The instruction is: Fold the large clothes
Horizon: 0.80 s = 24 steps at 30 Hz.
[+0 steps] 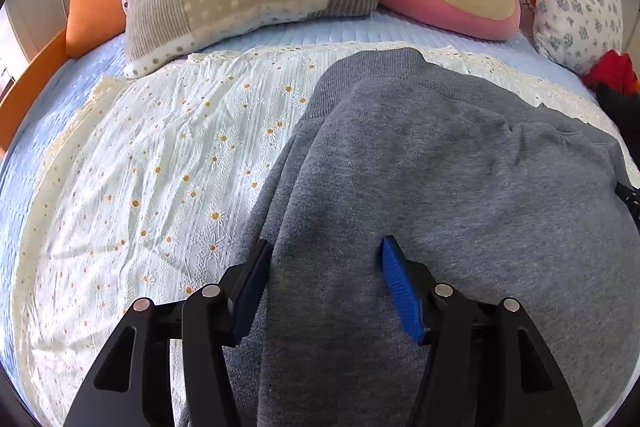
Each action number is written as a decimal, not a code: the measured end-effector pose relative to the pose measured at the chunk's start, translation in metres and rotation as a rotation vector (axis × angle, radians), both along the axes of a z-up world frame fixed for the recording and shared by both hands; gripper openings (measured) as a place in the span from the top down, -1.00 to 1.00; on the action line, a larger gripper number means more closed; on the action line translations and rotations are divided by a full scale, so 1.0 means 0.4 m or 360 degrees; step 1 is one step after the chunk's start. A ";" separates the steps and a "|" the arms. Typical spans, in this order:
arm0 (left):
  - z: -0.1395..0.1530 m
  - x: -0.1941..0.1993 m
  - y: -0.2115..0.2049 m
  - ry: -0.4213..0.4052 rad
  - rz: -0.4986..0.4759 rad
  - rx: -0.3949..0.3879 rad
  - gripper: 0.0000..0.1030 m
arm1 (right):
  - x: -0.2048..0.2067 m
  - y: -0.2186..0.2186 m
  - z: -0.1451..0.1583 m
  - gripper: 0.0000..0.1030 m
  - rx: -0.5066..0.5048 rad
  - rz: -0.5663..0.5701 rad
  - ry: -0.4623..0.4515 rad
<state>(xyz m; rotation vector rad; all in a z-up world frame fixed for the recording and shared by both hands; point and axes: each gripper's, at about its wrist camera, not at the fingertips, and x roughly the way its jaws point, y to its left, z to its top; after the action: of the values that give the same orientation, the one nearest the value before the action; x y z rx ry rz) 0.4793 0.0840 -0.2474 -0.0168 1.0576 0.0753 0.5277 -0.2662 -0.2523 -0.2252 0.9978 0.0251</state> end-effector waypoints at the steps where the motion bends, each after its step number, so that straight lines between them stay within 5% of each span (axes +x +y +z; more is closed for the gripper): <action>1: 0.007 -0.002 0.000 0.0002 0.0012 -0.0003 -0.18 | -0.002 -0.004 0.007 0.68 0.0012 -0.0001 0.0003; 4: 0.051 -0.023 0.010 -0.0012 0.0028 -0.0055 -0.15 | -0.024 -0.035 0.068 0.01 0.0127 -0.0027 -0.0006; 12: 0.186 -0.158 0.037 -0.0124 -0.0064 -0.0073 -0.16 | -0.210 -0.054 0.233 -0.01 0.0256 0.0153 -0.0125; 24: -0.005 -0.190 0.111 0.0034 0.0063 -0.0269 -0.33 | -0.286 -0.027 0.073 -0.04 0.0312 0.0171 0.0073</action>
<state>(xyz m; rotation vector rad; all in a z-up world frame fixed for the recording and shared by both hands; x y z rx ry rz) 0.4033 0.1284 -0.2495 -0.1901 1.0829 0.0218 0.4134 -0.2768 -0.2230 -0.0985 1.0209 0.2260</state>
